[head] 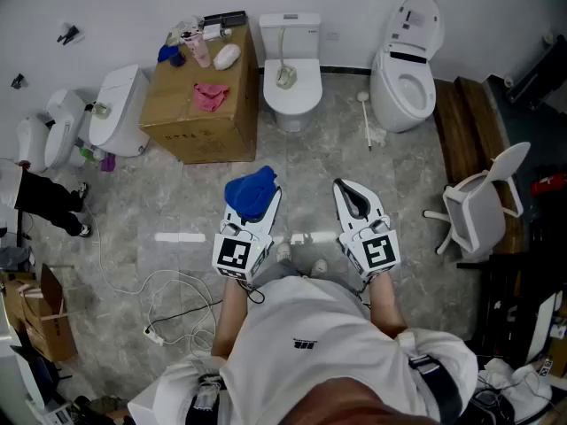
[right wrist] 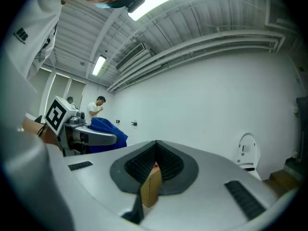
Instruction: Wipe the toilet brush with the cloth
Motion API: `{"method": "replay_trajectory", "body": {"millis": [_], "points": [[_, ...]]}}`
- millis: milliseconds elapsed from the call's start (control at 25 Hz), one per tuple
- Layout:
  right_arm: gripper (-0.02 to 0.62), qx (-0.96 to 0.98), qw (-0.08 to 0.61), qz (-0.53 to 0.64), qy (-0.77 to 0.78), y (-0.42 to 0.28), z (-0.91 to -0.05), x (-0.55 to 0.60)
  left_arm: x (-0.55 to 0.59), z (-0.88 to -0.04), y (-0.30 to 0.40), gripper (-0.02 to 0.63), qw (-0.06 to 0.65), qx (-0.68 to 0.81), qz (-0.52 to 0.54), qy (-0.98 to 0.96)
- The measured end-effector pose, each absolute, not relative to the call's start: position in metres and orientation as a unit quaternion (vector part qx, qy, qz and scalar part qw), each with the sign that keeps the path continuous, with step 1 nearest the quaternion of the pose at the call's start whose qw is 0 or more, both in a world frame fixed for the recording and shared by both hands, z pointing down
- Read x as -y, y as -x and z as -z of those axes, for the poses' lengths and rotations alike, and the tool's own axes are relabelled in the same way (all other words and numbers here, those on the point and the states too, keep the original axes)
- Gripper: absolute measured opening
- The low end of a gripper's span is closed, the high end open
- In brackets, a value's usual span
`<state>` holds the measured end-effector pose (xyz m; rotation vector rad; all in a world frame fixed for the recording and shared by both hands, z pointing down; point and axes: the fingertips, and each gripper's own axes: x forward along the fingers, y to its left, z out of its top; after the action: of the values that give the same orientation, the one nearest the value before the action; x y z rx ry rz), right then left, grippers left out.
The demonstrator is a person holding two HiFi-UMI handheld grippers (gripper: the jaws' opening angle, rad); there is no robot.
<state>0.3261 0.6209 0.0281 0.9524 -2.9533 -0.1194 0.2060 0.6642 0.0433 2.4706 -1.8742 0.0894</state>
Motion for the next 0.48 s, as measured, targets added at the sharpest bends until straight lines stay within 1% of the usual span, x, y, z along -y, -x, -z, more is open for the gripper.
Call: {"method": "replay_trajectory", "body": {"millis": [480], "points": [[-0.006,0.938,0.041,0.039,-0.341,-0.244,-0.057,-0.584,-0.617,-0.075,-0.124,0.146,0.033,0.583,-0.035,-0.811]]}}
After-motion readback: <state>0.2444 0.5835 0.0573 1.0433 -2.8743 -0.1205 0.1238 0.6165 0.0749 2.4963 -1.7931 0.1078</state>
